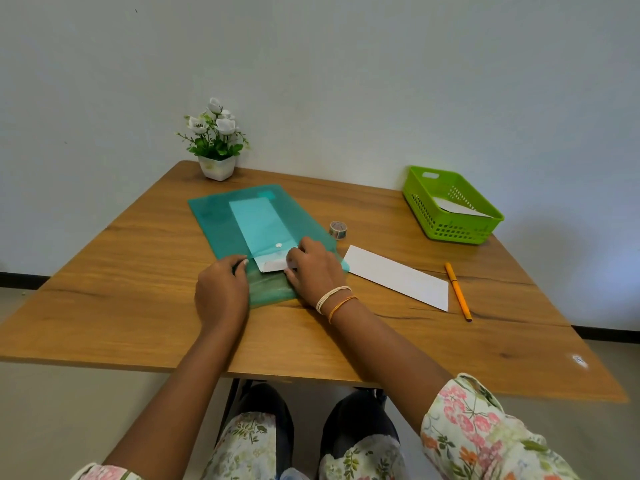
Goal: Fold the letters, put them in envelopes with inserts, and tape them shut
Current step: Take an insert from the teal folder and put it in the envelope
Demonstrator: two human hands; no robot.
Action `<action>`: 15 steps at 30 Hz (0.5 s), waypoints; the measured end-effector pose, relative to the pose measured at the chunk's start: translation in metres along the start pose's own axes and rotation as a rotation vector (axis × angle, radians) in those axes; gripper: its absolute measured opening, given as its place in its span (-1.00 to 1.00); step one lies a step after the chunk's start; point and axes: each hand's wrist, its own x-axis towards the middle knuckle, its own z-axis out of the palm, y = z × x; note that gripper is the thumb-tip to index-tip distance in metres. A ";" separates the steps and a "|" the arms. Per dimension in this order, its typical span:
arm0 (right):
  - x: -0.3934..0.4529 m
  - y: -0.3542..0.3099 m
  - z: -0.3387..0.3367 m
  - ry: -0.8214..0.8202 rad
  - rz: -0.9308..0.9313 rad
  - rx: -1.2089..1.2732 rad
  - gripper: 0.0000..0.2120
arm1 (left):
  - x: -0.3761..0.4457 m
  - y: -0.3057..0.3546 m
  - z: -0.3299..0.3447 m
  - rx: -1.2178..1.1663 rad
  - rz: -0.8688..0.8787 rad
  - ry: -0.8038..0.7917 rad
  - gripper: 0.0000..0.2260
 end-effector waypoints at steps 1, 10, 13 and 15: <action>-0.001 0.001 -0.001 0.015 -0.022 -0.001 -0.85 | 0.000 0.000 0.001 0.034 0.011 -0.012 -0.83; -0.030 0.027 -0.021 0.304 0.024 0.202 -0.83 | 0.000 0.001 0.007 0.302 0.171 -0.110 -0.87; -0.026 0.034 -0.031 0.398 0.093 0.329 -0.73 | 0.002 0.000 0.013 0.365 0.272 -0.180 -0.84; -0.019 0.040 -0.043 0.477 0.105 0.384 -0.65 | 0.001 -0.003 0.016 0.421 0.273 -0.253 -0.72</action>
